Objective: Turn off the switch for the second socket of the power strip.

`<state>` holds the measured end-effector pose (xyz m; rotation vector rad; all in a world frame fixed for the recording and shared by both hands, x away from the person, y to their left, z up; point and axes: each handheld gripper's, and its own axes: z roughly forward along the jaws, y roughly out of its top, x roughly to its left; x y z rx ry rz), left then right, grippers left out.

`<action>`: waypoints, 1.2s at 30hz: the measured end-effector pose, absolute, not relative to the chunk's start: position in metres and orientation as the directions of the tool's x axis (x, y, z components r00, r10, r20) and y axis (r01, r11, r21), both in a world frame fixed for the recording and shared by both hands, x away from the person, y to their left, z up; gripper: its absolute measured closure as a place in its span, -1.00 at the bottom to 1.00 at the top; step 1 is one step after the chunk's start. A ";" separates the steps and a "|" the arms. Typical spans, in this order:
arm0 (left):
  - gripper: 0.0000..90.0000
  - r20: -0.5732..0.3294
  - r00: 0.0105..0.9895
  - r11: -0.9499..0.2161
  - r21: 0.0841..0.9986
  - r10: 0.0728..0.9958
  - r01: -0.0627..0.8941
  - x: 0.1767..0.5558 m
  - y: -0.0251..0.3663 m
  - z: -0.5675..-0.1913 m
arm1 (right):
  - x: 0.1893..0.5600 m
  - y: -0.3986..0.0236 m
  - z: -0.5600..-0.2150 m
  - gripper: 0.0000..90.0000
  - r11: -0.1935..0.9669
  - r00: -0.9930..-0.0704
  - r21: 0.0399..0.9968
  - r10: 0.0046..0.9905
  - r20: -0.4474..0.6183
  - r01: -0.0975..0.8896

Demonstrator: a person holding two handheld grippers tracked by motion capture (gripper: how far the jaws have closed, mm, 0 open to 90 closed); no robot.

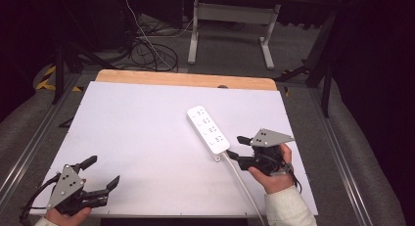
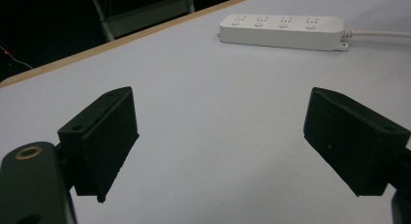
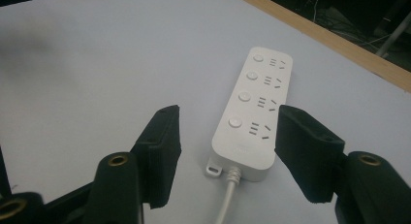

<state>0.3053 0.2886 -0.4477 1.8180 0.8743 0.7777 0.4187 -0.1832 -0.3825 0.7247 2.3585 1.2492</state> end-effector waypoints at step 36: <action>-0.71 0.160 0.538 -0.324 0.919 0.827 0.224 0.306 0.288 -0.449 | 0.469 -0.138 -0.370 1.00 0.570 -0.850 0.786 0.514 -0.111 0.242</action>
